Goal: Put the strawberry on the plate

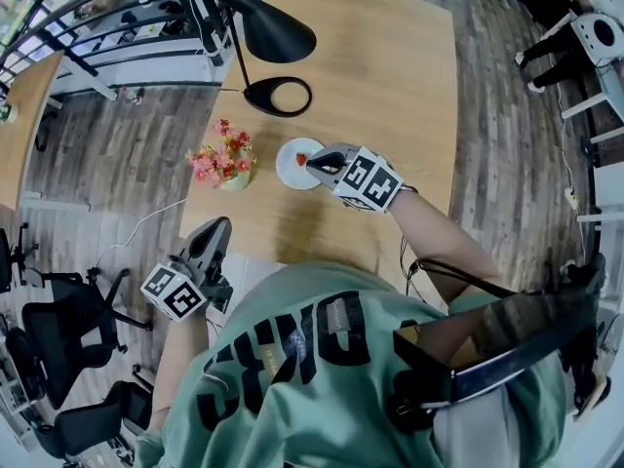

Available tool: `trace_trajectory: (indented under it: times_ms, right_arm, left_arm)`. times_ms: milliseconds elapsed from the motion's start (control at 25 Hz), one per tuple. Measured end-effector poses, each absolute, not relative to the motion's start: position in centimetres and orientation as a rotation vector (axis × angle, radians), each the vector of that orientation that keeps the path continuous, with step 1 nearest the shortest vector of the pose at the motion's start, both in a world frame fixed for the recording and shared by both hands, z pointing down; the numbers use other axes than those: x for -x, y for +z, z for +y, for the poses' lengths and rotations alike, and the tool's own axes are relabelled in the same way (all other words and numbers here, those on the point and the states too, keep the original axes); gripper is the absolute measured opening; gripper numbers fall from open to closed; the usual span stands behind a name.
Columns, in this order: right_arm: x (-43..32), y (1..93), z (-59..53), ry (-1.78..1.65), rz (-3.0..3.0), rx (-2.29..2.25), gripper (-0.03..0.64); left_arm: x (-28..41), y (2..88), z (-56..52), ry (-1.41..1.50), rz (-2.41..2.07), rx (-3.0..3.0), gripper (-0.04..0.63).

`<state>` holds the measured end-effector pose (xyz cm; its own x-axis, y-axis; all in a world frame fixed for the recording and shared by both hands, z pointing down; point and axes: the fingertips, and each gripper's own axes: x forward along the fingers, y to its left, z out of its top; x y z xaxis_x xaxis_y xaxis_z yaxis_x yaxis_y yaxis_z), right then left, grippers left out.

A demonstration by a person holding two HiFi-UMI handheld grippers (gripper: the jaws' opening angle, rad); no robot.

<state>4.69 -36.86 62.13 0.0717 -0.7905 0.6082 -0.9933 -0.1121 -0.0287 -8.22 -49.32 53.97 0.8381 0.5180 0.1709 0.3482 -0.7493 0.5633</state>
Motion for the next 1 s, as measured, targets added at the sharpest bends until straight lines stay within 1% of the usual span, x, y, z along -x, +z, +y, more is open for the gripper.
trace_trajectory:
  times_ms: [200, 520, 1000]
  right_arm:
    - [-2.7, 60.5, -37.3, 0.741, -1.812, -2.034, 0.008]
    - [0.1, 57.5, -38.5, 0.689, -1.852, -2.056, 0.008]
    - [2.0, 50.5, -39.4, 0.495, -1.864, -2.08, 0.007]
  left_arm:
    - [10.6, 51.7, -51.1, 0.362, 0.601, -2.506, -0.008]
    - [13.5, 49.1, -53.3, 0.286, 0.597, -2.534, -0.008]
    - [14.1, 44.6, -54.3, 0.176, 0.698, -2.561, -0.008]
